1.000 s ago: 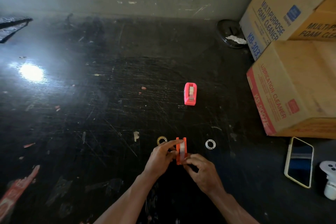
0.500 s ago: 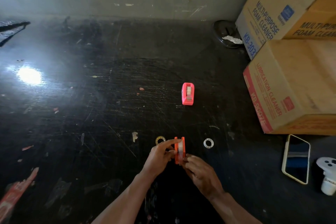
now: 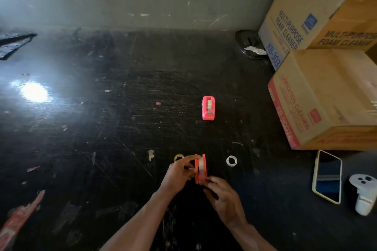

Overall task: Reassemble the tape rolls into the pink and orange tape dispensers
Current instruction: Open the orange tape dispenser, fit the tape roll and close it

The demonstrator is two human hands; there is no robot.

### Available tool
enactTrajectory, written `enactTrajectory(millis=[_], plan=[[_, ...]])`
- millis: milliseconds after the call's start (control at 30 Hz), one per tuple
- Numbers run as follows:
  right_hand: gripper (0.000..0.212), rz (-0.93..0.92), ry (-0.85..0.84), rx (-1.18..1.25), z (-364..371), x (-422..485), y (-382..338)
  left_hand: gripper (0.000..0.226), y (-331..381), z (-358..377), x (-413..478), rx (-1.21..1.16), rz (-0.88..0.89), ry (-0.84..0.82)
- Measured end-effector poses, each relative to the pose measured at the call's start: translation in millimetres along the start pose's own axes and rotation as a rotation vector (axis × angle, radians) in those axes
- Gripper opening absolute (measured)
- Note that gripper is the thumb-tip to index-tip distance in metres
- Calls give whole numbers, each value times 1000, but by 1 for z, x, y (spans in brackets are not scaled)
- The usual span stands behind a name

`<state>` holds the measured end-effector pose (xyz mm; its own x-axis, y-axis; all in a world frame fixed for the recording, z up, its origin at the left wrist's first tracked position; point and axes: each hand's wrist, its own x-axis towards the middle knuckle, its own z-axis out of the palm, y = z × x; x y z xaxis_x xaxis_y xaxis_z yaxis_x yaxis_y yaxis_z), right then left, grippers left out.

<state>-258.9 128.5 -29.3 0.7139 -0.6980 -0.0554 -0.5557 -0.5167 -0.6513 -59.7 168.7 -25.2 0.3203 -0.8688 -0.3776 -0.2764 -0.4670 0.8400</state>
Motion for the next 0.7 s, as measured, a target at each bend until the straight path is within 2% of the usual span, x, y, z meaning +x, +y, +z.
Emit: enactTrajectory(millis=[100,267,467,567,700], plan=[[33,67,30,29,0,-3,-3,53,1,-2,-1,-2,-4,-7],[55,240,20,127,-1,-3,-9,54,-2,-8,-3,-14,-5,34],[96,462,53,234,13,6,-28,53,-11,-19,-5,-32,-47,184],[98,554,97,252,24,17,-37,47,-14,-23,-5,-68,-74,261],[90,641,146,233,36,29,-47,40,-18,-28,3,16,-72,411]])
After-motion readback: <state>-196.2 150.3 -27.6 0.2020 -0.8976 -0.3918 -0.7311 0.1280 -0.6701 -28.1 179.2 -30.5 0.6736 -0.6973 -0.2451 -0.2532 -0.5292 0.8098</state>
